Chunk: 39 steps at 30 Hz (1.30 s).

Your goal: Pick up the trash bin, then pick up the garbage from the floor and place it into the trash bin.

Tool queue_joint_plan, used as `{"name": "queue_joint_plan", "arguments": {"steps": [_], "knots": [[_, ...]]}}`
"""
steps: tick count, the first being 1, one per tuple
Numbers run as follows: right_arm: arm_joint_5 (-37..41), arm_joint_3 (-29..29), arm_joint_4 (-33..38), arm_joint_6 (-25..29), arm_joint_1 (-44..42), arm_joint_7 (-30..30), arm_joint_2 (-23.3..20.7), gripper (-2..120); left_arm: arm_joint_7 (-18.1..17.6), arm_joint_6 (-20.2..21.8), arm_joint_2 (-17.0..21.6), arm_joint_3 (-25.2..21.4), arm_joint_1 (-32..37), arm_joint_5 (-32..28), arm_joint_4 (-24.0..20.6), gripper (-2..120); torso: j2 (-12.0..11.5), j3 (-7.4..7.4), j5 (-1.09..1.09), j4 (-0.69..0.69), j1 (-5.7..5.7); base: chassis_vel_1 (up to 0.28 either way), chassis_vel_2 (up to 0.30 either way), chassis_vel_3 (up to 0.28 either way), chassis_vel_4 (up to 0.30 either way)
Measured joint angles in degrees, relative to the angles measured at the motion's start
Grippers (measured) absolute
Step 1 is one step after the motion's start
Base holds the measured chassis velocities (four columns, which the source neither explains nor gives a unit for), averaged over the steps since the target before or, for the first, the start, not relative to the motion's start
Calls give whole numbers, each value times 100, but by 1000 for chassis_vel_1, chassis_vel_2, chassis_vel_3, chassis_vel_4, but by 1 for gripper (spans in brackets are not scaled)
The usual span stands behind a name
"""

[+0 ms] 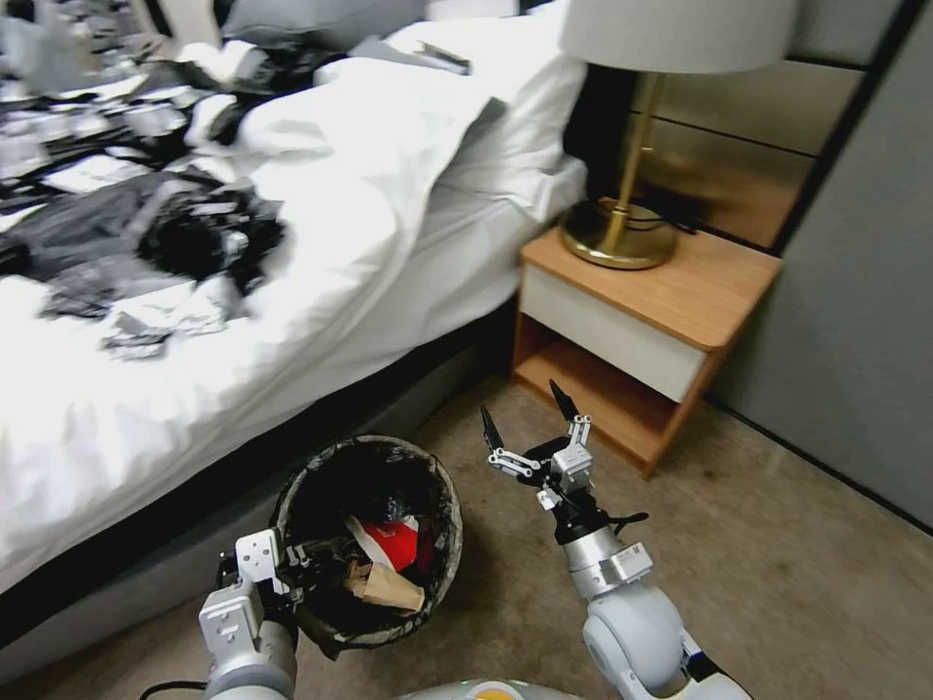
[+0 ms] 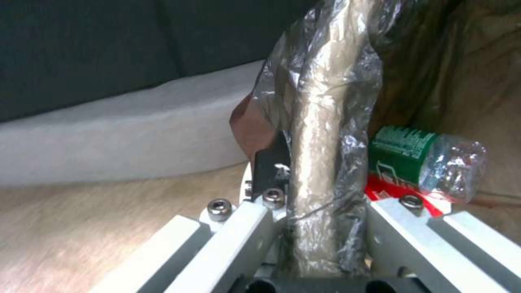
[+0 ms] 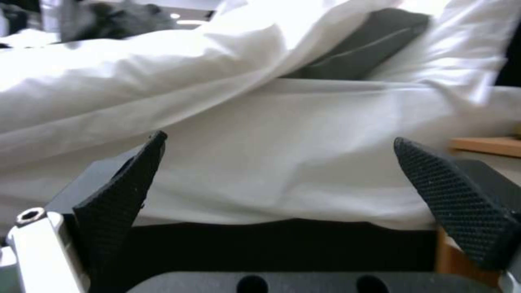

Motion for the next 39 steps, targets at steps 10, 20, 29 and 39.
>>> {"name": "queue_joint_plan", "arguments": {"steps": [10,20,29,39], "knots": [[-1,-1,-18,10,-28,-3,7,100,2,28,-1,43,33,-32,-36,0,0,0,0,-1,0,132,121,127,131],[35,-78,-15,-12,-17,-16,36,100,8,41,-16,26,118,3,-100,0,0,0,0,0,0,124,124,134,125],[59,-71,-16,-12,-30,-27,1,100,16,25,-40,27,125,30,-110,0,0,0,0,-1,0,116,124,124,124],[69,-88,-59,-17,-78,-88,-76,100,6,-153,-34,17,85,101,-52,0,1,0,0,1,0,118,121,116,116]]}}
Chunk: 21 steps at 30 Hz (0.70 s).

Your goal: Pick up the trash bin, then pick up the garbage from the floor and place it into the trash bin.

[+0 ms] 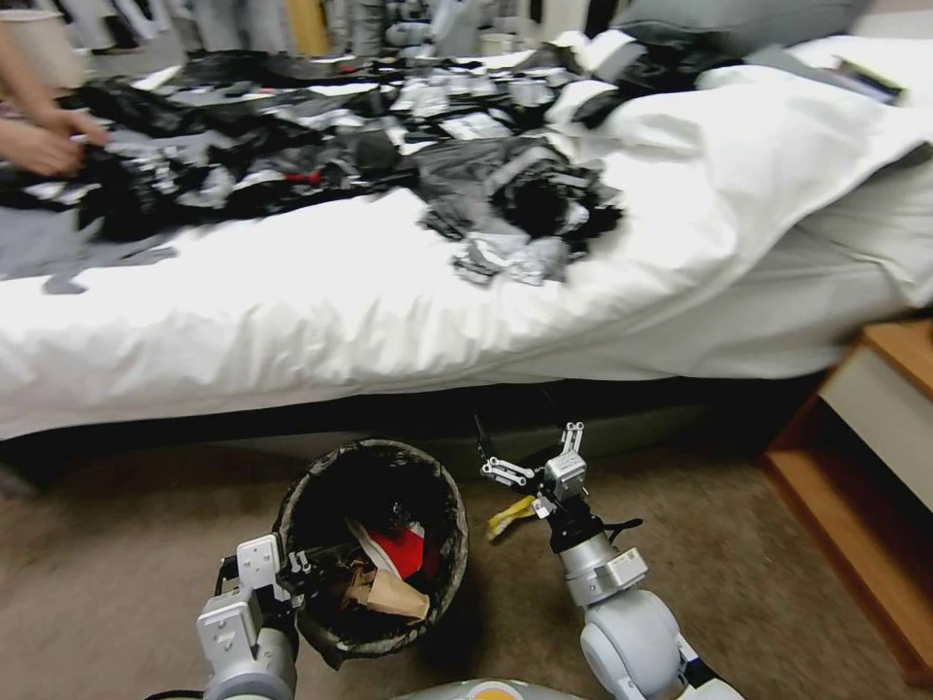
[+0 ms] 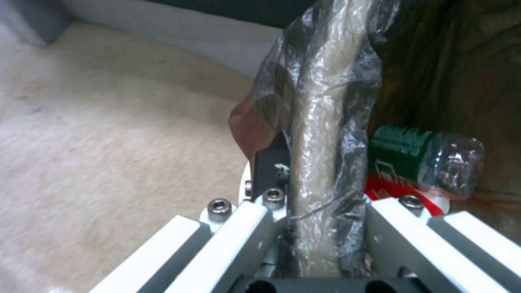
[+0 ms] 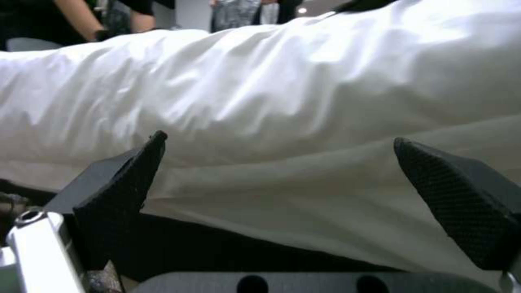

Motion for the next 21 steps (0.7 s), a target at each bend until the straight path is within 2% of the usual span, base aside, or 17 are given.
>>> {"name": "queue_joint_plan", "arguments": {"steps": [8,10,11,14,17,21], "knots": [[-15,82,-9,-25,-44,-221,-150,100,-9,-4,9,19,-58,-2,43,0,0,0,0,-4,0,23,31,41,38],[-26,268,-113,-42,-55,-792,-417,100,-10,-4,28,13,-64,-13,44,0,0,0,0,-3,0,0,0,0,0],[-26,268,-113,-42,-55,-792,-417,100,-10,-4,28,13,-64,-13,44,0,0,0,0,-3,0,0,0,0,0],[-184,564,-357,-19,-40,-1500,-834,100,-18,0,45,2,-70,-32,45,0,0,0,1,-2,0,0,0,0,0],[-231,707,-526,-29,-19,-1857,-1082,100,-17,6,47,3,-85,-36,61,0,0,0,0,-2,0,0,0,0,0],[-337,743,-829,-62,54,-2049,-1342,100,-20,19,37,21,-114,-36,84,0,-1,0,0,-2,0,0,0,0,0]]}}
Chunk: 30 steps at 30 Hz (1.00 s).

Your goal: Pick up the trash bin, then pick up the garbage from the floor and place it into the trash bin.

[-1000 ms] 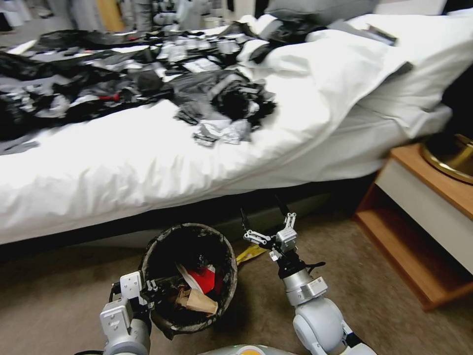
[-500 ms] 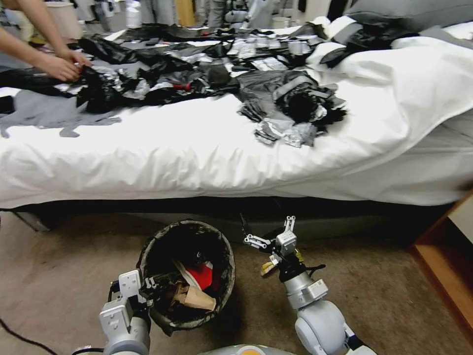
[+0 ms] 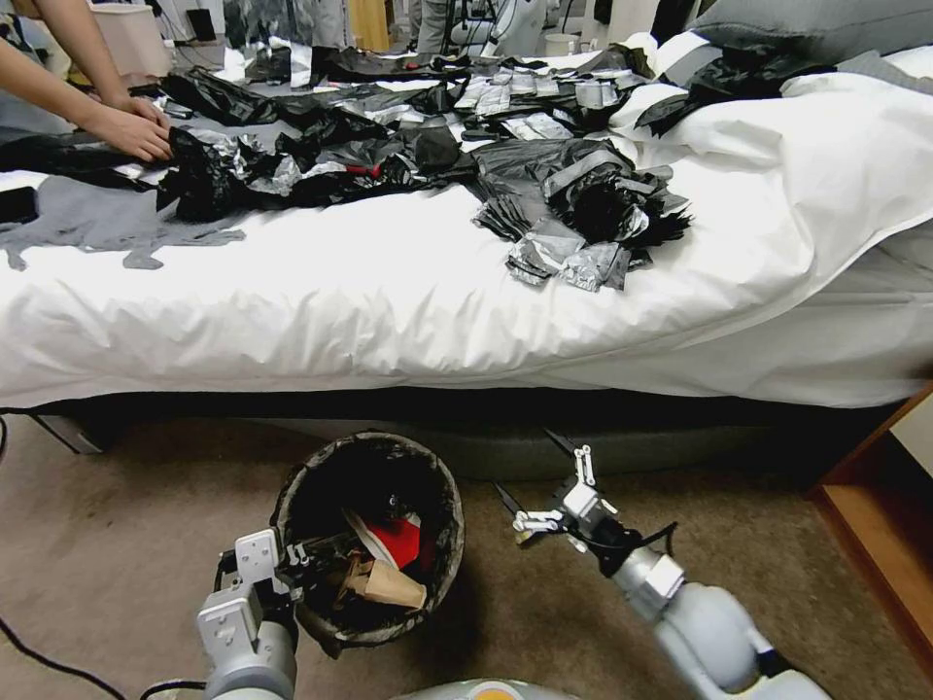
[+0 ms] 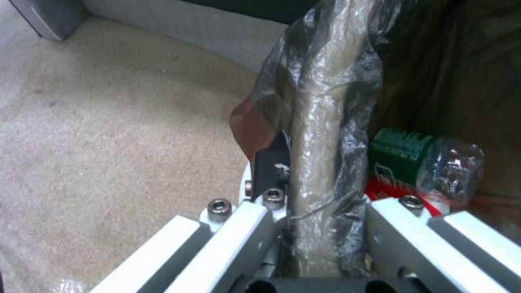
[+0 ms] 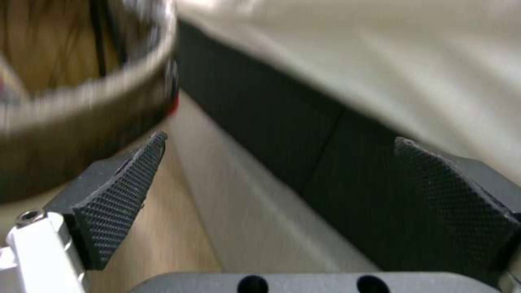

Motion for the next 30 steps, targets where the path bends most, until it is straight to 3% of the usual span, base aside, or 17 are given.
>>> {"name": "queue_joint_plan", "arguments": {"steps": [14,30], "knots": [[-724,-45,-1840,167,979,-982,-212,100,-5,8,-26,9,29,31,-5,0,-1,0,-1,0,0,0,0,0,0],[-2244,-246,-3289,385,2018,-1000,440,100,-6,-17,-88,53,120,128,-80,0,-1,0,-2,0,0,0,0,0,0]]}}
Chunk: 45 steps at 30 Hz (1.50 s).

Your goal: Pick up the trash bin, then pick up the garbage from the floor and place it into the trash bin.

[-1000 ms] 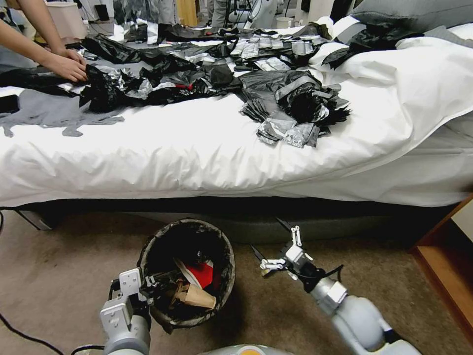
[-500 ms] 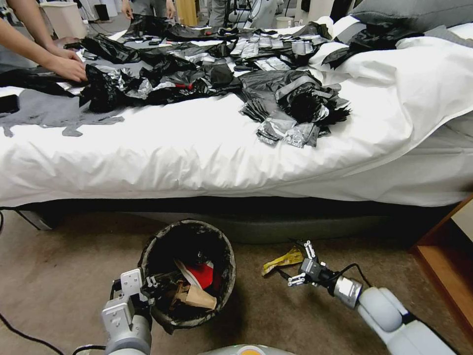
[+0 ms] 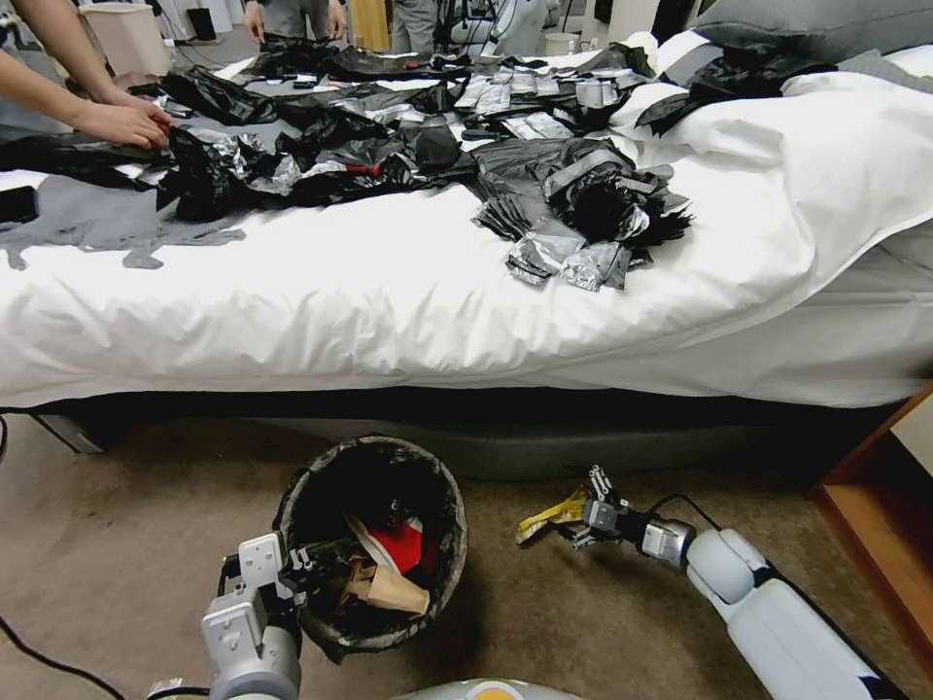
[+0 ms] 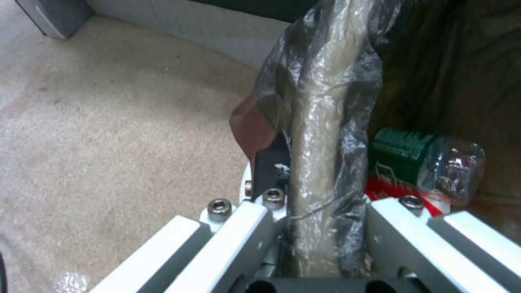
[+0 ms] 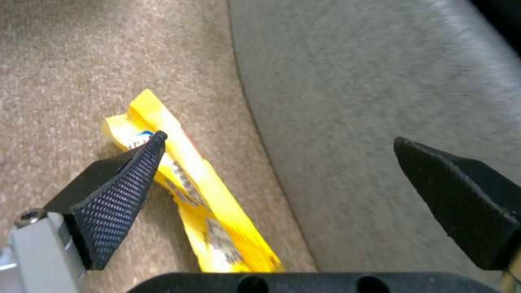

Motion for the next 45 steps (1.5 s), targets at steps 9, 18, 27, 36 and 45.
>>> {"name": "queue_joint_plan", "arguments": {"steps": [9,18,27,36,45], "knots": [[-211,-20,-295,27,122,-99,218,100,-1,-3,-1,-15,11,2,-22,0,0,0,0,-1,0,0,0,0,0],[-421,-35,-728,126,248,-133,422,100,-3,-5,-36,12,-21,22,6,0,0,0,0,0,0,0,0,0,0],[-412,11,-1416,213,526,-106,636,100,-8,5,-27,8,-41,9,34,0,0,0,1,0,0,0,0,0,0],[-265,-2,-1833,156,728,-26,705,100,-11,21,-12,11,-52,5,46,0,1,0,1,0,0,0,0,0,0],[83,-39,-2198,80,884,-73,751,77,-16,23,23,-10,-33,-5,43,0,1,0,1,0,0,0,0,0,0]]}}
